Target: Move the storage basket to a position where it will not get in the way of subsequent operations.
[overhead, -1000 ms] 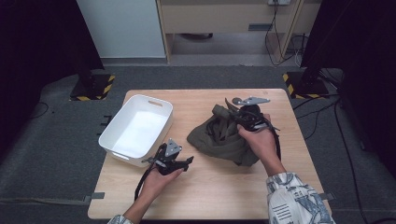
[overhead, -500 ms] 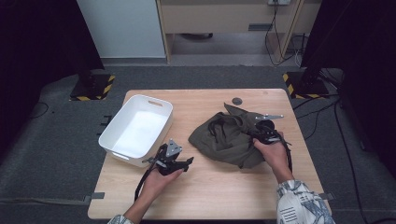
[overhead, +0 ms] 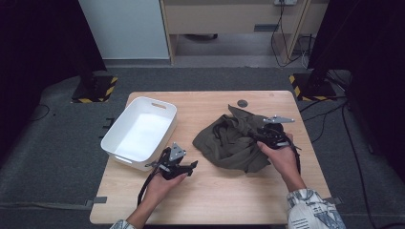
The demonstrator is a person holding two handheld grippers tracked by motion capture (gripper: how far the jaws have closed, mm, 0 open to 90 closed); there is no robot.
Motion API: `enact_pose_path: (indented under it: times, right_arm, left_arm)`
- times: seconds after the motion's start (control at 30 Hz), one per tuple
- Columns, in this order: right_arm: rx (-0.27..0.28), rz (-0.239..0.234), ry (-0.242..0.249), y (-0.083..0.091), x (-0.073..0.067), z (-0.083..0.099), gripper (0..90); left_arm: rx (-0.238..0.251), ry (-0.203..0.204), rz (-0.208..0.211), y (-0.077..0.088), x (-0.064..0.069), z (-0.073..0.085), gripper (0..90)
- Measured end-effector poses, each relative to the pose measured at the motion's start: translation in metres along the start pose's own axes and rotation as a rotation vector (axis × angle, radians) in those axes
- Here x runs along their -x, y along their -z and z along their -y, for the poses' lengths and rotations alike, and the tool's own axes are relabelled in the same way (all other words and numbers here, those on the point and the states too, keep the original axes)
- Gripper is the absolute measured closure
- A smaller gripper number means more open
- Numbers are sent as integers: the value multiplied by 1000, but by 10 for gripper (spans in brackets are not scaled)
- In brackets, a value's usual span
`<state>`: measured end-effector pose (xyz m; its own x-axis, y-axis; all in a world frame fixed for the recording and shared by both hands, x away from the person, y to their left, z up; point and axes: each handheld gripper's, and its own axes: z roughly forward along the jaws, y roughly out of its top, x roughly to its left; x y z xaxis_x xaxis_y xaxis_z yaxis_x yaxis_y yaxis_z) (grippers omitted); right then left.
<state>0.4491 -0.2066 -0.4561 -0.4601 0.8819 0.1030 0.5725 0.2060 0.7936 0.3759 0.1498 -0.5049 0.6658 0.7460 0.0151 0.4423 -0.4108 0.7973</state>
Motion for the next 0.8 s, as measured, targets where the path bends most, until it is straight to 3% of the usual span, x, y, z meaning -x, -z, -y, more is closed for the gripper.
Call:
enact_pose_path:
  times: [0.17,0.33,0.4,0.6,0.7,0.8]
  right_arm:
    - [28,-11,41,6,-9,-6,605]
    - [49,-17,95,9,-22,-14,761]
    - [51,-29,125,9,-28,-16,779]
    - [37,-38,162,5,-37,-16,640]
    - [26,-58,161,3,-38,-14,540]
    - [14,-50,166,-1,-38,-13,459]
  left_arm:
    - [1,2,-1,0,0,0,322]
    - [0,1,-1,0,0,0,322]
    - [0,0,-1,0,0,0,321]
    - [0,0,0,1,0,0,319]
    - [-1,1,0,0,-1,0,317]
    - [-1,1,1,-1,0,0,316]
